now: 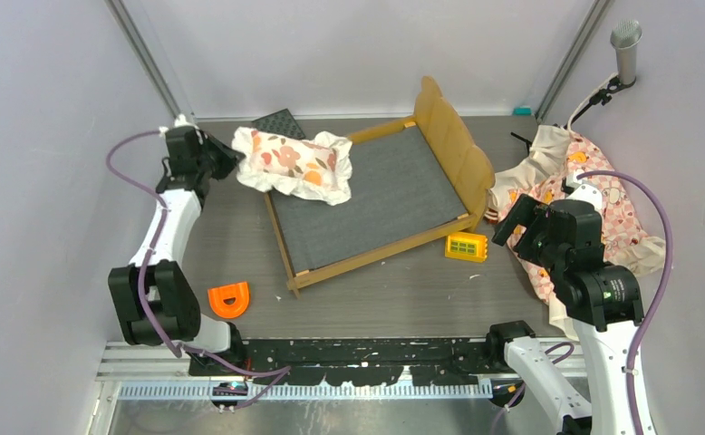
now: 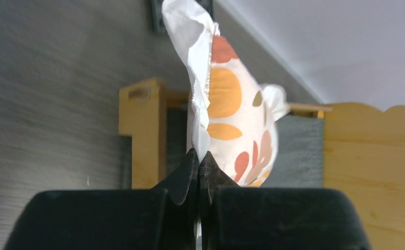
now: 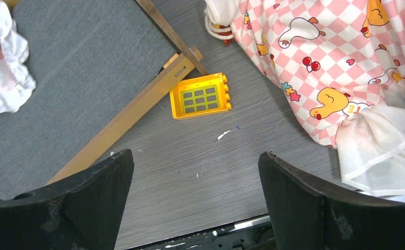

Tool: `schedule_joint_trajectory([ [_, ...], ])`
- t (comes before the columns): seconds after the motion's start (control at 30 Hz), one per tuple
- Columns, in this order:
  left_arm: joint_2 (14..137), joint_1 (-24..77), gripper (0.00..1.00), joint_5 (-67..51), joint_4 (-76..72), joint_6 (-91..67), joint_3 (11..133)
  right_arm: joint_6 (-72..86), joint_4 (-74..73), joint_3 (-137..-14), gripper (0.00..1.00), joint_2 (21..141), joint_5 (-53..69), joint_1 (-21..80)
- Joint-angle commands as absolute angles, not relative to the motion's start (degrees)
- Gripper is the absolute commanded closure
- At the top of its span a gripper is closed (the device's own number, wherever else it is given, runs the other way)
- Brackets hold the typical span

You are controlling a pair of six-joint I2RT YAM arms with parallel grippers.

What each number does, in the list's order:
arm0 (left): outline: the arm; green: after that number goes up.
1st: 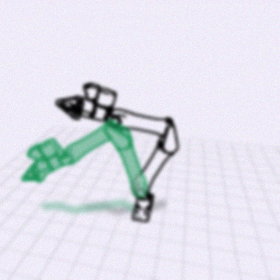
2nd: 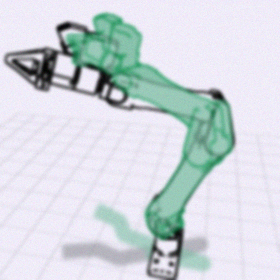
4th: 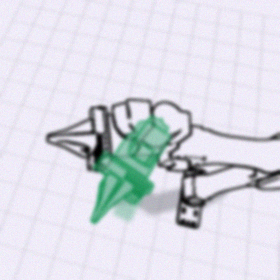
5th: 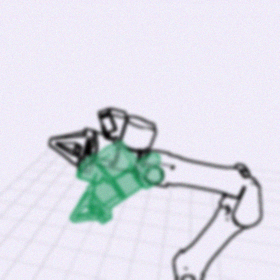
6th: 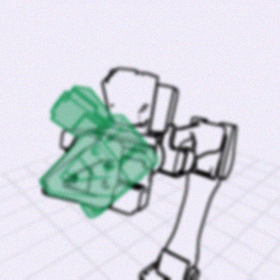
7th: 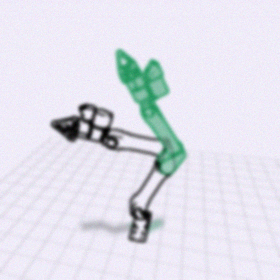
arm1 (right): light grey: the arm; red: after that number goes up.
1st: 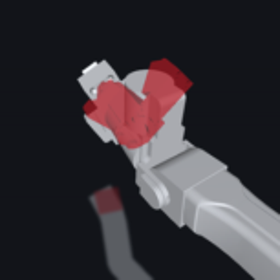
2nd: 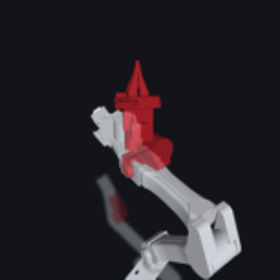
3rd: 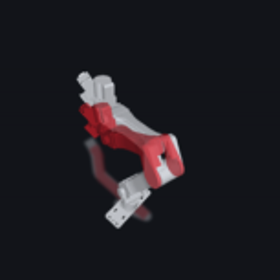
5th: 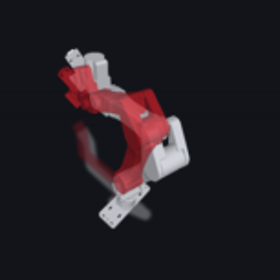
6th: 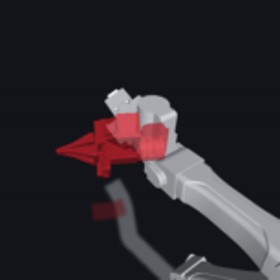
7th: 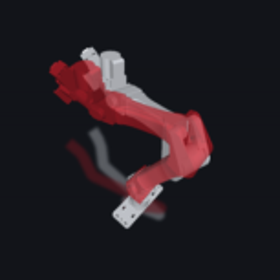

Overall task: Set up the pet bed
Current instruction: Pick up the mattress at the center of the board.

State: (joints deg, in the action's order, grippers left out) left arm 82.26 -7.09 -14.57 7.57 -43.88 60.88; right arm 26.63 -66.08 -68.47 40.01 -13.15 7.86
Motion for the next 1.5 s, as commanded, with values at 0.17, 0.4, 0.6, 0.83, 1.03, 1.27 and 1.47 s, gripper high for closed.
schedule_joint_trajectory([
  [0.17, 82.3, -8.5, 1.00, 10.7, 26.7, -34.2, 84.8, 25.6, -65.9, -69.1, 0.06, 39.7, -13.4, 7.8],
  [0.4, 78.8, -14.7, 1.00, 23.9, 30.8, -34.4, 83.9, 25.6, -65.6, -68.9, 0.07, 40.2, -13.1, 7.8],
  [0.6, 76.5, -16.4, 1.00, 32.3, 31.6, -34.1, 81.5, 25.4, -65.6, -69.0, 0.07, 40.7, -13.0, 7.8],
  [0.83, 76.2, -16.6, 0.84, 33.9, 33.2, -33.0, 80.9, 26.1, -65.0, -68.8, 0.07, 41.6, -14.0, 7.8],
  [1.03, 73.9, -16.5, 0.44, 33.6, 34.0, -31.3, 80.0, 29.4, -65.1, -68.9, 0.05, 42.6, -19.9, 7.8],
  [1.27, 72.9, -15.7, 0.21, 24.9, 38.4, -31.1, 79.4, 35.1, -66.3, -70.5, 0.04, 46.0, -24.2, 7.8],
  [1.47, 72.2, -2.7, 0.20, 26.7, 40.4, -28.0, 80.9, 38.4, -68.5, -76.8, 0.01, 51.8, -40.2, 7.7],
])
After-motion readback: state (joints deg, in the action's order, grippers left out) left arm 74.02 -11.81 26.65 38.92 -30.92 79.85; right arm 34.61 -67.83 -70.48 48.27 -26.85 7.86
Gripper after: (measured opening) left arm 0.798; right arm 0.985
